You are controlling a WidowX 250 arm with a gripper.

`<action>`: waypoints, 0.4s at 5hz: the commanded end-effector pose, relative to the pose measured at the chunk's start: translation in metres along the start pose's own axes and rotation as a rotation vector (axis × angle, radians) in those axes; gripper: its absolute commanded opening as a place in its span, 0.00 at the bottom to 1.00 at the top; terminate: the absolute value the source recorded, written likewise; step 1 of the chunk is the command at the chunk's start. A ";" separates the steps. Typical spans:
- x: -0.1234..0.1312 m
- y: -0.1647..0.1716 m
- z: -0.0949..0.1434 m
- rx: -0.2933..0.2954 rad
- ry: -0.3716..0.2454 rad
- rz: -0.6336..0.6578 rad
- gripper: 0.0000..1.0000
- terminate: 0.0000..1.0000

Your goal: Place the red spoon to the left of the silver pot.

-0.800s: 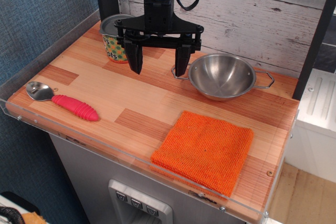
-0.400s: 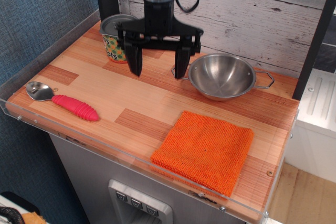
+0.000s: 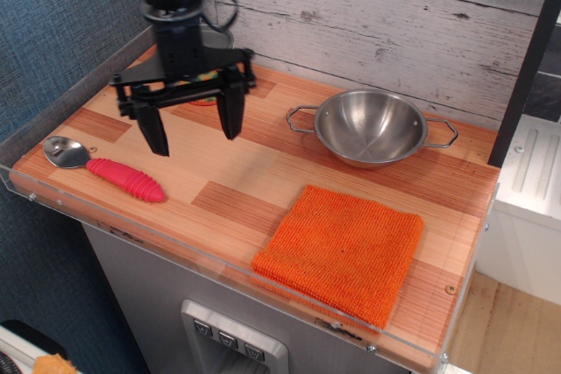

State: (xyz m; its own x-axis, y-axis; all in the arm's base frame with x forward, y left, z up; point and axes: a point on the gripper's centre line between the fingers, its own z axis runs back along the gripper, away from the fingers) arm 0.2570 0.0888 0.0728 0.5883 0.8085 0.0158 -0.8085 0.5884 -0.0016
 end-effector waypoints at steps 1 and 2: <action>0.033 0.038 -0.016 0.046 -0.070 0.324 1.00 0.00; 0.042 0.040 -0.028 0.071 -0.076 0.373 1.00 0.00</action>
State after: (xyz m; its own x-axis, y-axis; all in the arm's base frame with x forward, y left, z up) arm 0.2499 0.1465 0.0321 0.2661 0.9612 0.0724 -0.9618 0.2598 0.0859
